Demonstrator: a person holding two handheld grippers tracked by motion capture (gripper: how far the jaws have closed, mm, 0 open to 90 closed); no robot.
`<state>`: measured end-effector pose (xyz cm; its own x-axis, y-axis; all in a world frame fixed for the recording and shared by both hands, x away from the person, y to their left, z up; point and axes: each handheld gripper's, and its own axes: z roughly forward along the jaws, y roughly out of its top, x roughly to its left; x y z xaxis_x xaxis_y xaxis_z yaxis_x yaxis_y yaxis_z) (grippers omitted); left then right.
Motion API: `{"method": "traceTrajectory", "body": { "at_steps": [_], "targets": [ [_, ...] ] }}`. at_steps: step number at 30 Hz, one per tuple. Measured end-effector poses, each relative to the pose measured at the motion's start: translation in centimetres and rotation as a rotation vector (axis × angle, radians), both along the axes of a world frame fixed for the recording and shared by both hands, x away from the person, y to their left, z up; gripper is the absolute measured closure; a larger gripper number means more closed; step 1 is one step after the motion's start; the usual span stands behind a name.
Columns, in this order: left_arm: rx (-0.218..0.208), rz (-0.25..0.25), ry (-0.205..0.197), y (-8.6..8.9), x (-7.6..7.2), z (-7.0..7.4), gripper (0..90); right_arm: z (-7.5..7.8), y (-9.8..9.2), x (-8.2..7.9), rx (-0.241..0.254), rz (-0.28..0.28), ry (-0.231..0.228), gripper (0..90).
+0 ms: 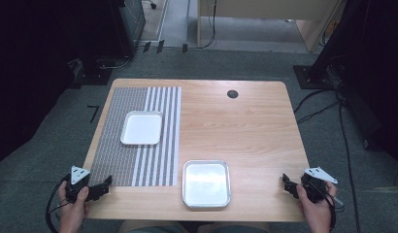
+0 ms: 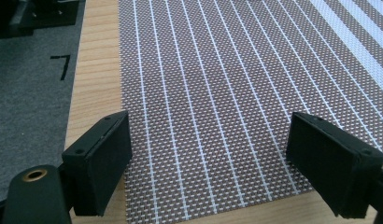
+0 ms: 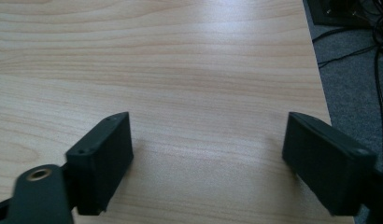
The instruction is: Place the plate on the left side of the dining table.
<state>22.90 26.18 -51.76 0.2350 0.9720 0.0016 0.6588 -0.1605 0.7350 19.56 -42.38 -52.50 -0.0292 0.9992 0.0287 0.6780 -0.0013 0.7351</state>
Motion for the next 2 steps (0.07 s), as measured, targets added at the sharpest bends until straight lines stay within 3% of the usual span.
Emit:
{"method": "traceTrajectory", "body": {
  "at_steps": [2],
  "targets": [
    [0.0,0.0,0.001,0.0,0.0,0.0,14.1,-0.01,-0.01,0.04,-0.002,-0.001,0.003,14.4]
  ]
}}
